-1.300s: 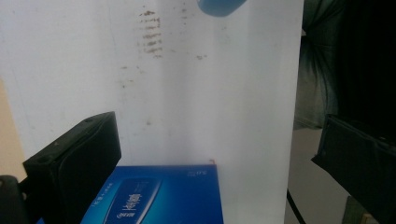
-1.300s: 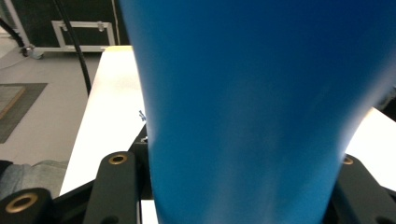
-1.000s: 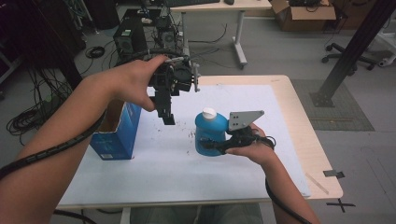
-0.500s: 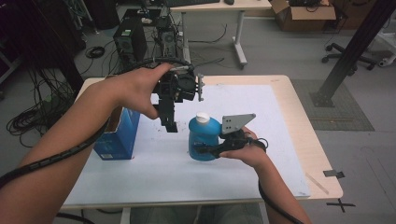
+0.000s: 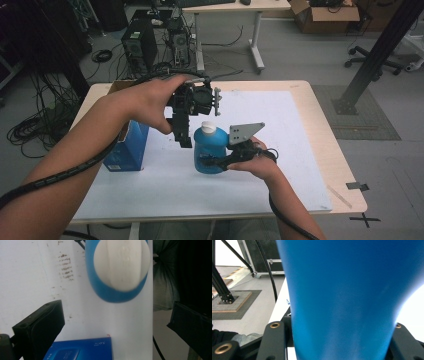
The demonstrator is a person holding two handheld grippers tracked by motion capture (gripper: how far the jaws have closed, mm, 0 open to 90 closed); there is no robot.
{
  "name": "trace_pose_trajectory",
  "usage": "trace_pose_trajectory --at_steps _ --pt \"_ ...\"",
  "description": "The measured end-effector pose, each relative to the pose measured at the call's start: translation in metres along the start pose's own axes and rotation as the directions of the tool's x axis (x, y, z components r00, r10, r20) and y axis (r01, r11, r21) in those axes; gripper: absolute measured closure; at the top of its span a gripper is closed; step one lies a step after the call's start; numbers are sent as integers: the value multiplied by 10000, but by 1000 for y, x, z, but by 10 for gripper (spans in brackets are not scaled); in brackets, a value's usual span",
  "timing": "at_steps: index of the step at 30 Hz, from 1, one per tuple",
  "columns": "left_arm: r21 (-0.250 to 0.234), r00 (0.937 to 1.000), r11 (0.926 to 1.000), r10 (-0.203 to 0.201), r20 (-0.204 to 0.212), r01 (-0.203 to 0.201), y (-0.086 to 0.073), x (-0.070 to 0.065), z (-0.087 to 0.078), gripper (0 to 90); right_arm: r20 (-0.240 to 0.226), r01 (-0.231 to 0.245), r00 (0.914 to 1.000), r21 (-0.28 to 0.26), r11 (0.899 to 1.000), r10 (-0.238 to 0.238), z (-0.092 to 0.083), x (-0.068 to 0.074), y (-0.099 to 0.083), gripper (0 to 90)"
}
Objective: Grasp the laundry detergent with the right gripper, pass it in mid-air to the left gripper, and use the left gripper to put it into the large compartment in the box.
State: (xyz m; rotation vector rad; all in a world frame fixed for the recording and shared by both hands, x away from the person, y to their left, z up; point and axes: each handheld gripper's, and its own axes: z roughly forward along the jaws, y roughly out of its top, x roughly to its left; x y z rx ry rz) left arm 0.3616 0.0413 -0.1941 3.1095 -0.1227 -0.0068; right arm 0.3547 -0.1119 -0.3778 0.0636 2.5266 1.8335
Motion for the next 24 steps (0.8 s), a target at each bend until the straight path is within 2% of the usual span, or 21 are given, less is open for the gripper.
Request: trace_pose_trajectory --at_steps 9,21,24 --pt "137 9998 9997 191 39 -191 9 -4 8 2 -67 46 10000 -5 10000 -47 9 0 5 462" --pt "-67 9997 9997 220 -47 -220 12 -8 13 2 -203 49 9998 37 10000 -48 18 1 7 462" --pt "10 9995 9995 301 -24 -301 13 -8 16 1 -200 76 9998 53 10000 -75 20 1 8 462"
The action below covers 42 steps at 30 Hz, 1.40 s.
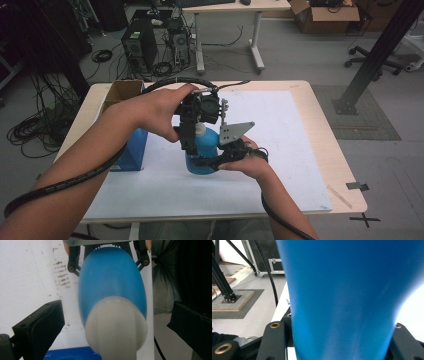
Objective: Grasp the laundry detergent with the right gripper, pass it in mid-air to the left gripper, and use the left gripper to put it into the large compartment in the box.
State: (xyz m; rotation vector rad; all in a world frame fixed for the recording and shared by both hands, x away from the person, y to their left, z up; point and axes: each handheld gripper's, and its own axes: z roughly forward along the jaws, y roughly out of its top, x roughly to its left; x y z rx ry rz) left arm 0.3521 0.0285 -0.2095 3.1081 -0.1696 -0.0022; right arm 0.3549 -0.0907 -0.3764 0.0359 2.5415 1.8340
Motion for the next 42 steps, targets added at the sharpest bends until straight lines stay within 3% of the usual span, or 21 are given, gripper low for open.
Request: trace_pose_trajectory --at_steps 6,27,42 --pt "10 10000 10000 -31 -48 31 2 0 4 2 3 185 9998 -63 9998 -185 1 0 4 462" --pt "148 9994 9998 149 -302 -145 4 -3 10 5 36 96 9999 -86 9999 -96 0 2 8 462" --pt "149 9976 9997 198 -656 -188 2 -5 12 89 50 203 9998 -62 9998 -203 3 2 9 462"
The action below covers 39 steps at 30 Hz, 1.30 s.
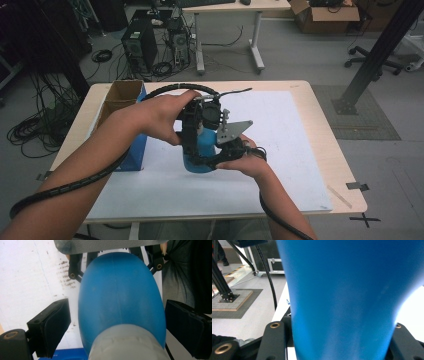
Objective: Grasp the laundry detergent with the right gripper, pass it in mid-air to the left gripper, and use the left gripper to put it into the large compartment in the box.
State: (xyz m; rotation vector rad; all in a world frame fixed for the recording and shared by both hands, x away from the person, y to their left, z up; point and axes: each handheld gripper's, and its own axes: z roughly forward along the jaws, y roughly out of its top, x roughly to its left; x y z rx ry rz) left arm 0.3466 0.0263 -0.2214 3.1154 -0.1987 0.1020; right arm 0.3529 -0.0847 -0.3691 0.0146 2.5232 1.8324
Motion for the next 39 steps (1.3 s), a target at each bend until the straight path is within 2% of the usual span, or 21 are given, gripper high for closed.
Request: trace_pose_trajectory --at_steps 8,14,24,30,31,32,35,39 --pt "81 9998 9999 -105 -143 106 -2 1 2 124 40 -209 9998 6 9998 209 -1 2 0 462" --pt "75 9998 10000 -57 -183 58 -1 -2 0 145 81 46 10000 6 10000 -46 0 0 0 461" --pt "232 9992 9997 -109 -388 118 -1 -4 0 245 82 -77 9999 32 10000 77 0 3 3 461" --pt "193 9990 9998 -78 -441 87 -1 -5 1 254 86 16 10000 -3 10000 -16 0 2 4 462" --pt "241 9988 9997 -81 -480 92 0 -5 0 269 11 -502 9987 153 9986 501 -2 6 5 461" --pt "207 9987 9997 -73 -500 84 0 -5 1 277 88 -152 9998 68 9999 152 -1 3 4 462" --pt "185 9990 9998 -30 -443 38 1 -5 0 316 58 -313 9995 112 9994 312 -1 4 4 462" --pt "228 9990 9997 -13 -457 23 2 -6 0 355 98 -293 9995 144 9995 292 -2 4 4 462"
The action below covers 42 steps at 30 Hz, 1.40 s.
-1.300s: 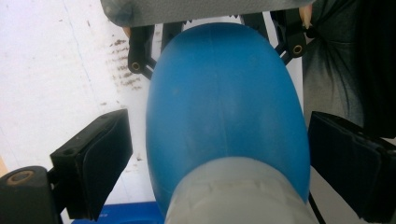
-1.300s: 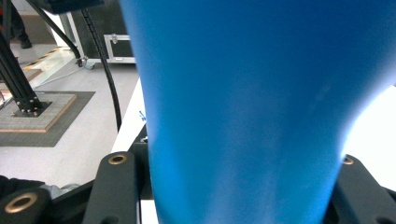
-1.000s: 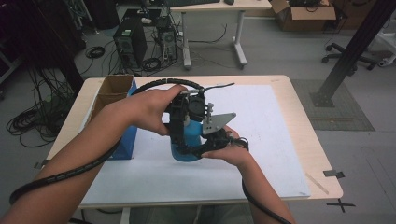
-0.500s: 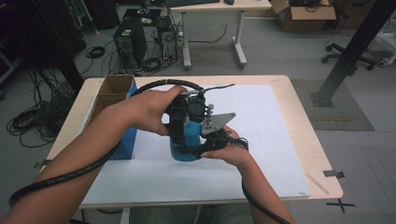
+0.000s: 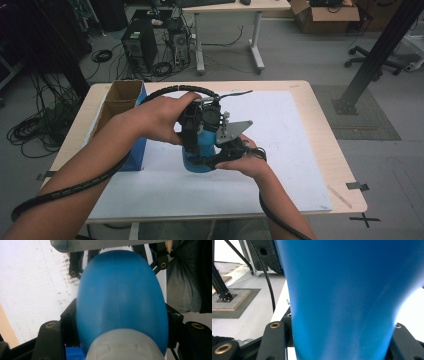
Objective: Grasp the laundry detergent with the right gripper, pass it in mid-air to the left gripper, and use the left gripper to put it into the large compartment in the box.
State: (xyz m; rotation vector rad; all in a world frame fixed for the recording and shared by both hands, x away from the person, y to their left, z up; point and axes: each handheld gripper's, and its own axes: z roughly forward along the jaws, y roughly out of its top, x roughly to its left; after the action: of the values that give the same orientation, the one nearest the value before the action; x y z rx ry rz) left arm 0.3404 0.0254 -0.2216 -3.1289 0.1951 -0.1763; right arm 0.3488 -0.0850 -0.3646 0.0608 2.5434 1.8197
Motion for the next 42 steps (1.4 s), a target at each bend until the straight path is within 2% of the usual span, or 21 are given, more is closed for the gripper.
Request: trace_pose_trajectory --at_steps 3,4,7,20,33,37,38,42 --pt "12 10000 10000 1 -35 -1 0 0 -1 359 11 20 10000 -71 10000 -20 0 0 0 462" --pt "12 10000 10000 1 -35 -1 0 0 -1 361 80 269 9996 -145 9995 -268 0 -1 -1 462" --pt "-7 10000 10000 -26 -60 26 1 -1 -2 368 106 300 9995 -181 9994 -298 0 -1 0 462" --pt "503 9999 9986 -169 -17 170 4 -2 -5 381 175 574 9982 -423 9975 -567 4 0 0 449" --pt "561 10000 9984 -68 -17 69 8 -2 -7 382 187 464 9988 -649 9968 -453 3 1 -1 411" --pt "627 9999 9980 -114 31 112 10 -1 -8 382 281 406 9989 -721 9966 -386 2 2 -2 331" --pt "519 9999 9986 -100 -27 102 10 -1 -8 382 352 327 9989 -745 9967 -302 1 2 -3 301" --pt "589 9999 9982 -148 19 146 11 0 -9 382 455 180 9989 -754 9970 -146 0 1 -5 264"
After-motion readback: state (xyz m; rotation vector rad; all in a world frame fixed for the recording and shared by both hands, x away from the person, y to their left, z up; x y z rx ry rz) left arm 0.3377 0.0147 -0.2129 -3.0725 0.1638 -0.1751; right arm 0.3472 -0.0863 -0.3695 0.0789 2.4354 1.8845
